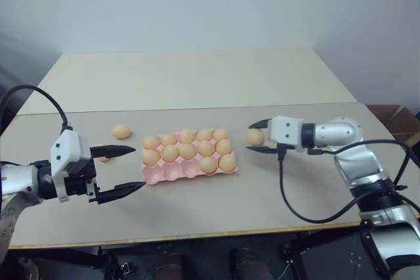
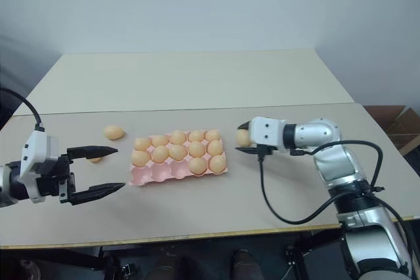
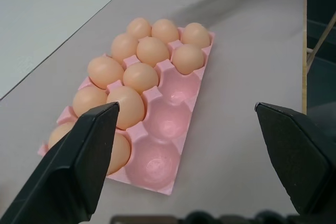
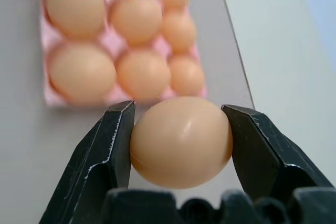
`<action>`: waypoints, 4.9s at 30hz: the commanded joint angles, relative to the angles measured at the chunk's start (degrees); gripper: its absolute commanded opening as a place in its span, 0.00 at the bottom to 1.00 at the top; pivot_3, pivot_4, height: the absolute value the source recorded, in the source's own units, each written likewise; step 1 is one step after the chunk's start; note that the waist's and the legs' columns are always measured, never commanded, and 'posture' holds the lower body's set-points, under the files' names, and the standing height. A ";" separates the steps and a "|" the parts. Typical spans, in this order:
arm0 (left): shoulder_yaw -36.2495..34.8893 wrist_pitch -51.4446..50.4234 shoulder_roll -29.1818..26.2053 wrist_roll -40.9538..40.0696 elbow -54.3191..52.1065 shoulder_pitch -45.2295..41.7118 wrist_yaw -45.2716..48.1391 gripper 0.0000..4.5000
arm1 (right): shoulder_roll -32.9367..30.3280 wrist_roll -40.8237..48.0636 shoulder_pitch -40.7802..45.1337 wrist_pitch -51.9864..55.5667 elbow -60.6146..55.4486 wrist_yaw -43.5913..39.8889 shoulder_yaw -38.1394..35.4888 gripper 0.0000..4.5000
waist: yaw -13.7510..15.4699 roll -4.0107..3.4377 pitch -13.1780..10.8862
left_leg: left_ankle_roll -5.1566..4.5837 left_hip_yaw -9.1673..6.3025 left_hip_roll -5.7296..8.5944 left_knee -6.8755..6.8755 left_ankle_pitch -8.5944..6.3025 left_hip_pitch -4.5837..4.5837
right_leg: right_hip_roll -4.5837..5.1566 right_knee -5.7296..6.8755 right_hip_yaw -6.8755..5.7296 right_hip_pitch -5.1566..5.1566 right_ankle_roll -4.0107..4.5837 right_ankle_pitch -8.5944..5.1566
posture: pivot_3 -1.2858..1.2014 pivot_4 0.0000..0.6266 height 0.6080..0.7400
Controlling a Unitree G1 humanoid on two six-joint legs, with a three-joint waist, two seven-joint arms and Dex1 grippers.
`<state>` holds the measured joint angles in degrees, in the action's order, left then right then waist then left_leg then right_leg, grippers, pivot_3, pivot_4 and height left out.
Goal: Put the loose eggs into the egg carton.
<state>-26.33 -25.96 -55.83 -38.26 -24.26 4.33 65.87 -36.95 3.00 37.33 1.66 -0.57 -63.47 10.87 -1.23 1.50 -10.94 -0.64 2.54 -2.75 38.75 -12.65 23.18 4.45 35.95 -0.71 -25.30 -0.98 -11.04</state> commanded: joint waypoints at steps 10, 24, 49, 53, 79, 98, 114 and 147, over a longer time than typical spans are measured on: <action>-2.48 2.44 0.82 0.98 -1.90 3.66 -0.26 1.00 | 16.41 -3.30 2.86 8.20 -1.78 6.85 11.97 0.65 | 0.41 0.01 0.01 | 0.01 0.15 -0.10 0.01 0.00 0.11 | -0.06 0.07 0.05 -0.26 0.35 -0.01 | 0.52 0.24 1.00; -2.19 2.54 1.76 0.55 -2.27 4.14 -1.63 1.00 | 17.00 -2.41 3.72 2.20 4.12 5.35 11.32 1.00 | 0.26 0.04 0.02 | 0.03 0.20 -0.12 -0.02 0.00 0.21 | -0.09 0.11 0.09 -0.43 0.35 0.00 | 0.52 0.24 1.00; -14.83 -0.96 3.50 2.42 -2.16 11.58 -5.63 1.00 | -9.67 10.99 -6.49 5.69 -10.95 -5.71 -7.93 1.00 | 0.29 0.08 0.05 | 0.12 0.29 -0.10 -0.06 -0.07 0.59 | -0.07 -0.04 0.15 -0.78 0.08 0.13 | 0.52 0.24 1.00; -24.52 -2.13 6.35 4.46 -2.12 18.49 -8.34 1.00 | -13.69 12.60 -10.45 7.70 -13.43 -5.29 -11.19 1.00 | 0.00 0.11 0.05 | 0.13 0.36 -0.15 -0.06 -0.07 0.52 | -0.07 0.00 0.17 -0.81 0.36 -0.02 | 0.52 0.24 1.00; -14.46 -7.69 12.76 10.45 6.91 2.52 -31.86 1.00 | -14.25 12.39 -15.89 11.17 -16.53 0.53 -12.81 1.00 | 1.08 0.68 0.40 | 0.25 0.45 -0.13 0.12 -0.13 0.35 | -0.04 0.10 0.27 -0.68 0.36 0.03 | 0.52 0.24 1.00; 4.22 0.31 14.77 19.43 26.65 -15.27 -34.81 1.00 | -15.02 12.20 -18.57 13.40 -20.27 4.10 -14.51 1.00 | 0.80 0.79 0.47 | 0.25 0.51 -0.11 0.10 -0.13 0.38 | -0.06 0.09 0.35 -0.70 0.11 0.22 | 0.52 0.24 1.00; 10.38 1.17 16.15 23.38 34.89 -21.36 -34.99 0.58 | -15.79 11.50 -19.82 15.81 -22.49 6.68 -14.97 1.00 | 1.13 0.85 0.50 | 0.24 0.53 -0.10 0.11 -0.13 0.38 | -0.06 0.08 0.37 -0.68 0.03 0.30 | 0.52 0.24 1.00; 25.73 9.24 17.56 11.93 21.74 -25.06 -1.09 0.54 | -17.60 11.84 -30.15 18.52 -28.91 10.58 -23.69 1.00 | 1.57 0.86 0.51 | 0.23 0.58 -0.06 0.25 -0.12 0.27 | -0.11 0.03 0.55 -0.48 0.13 0.24 | 0.52 0.24 1.00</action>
<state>-0.59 -18.48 -37.84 -26.65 -2.33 -19.61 63.32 -54.29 14.34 7.20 19.54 -27.28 -53.86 -10.28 0.34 2.36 -10.43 -0.41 3.12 -2.81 39.00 -12.77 23.45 4.34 35.98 -0.15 -25.78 -0.84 -10.80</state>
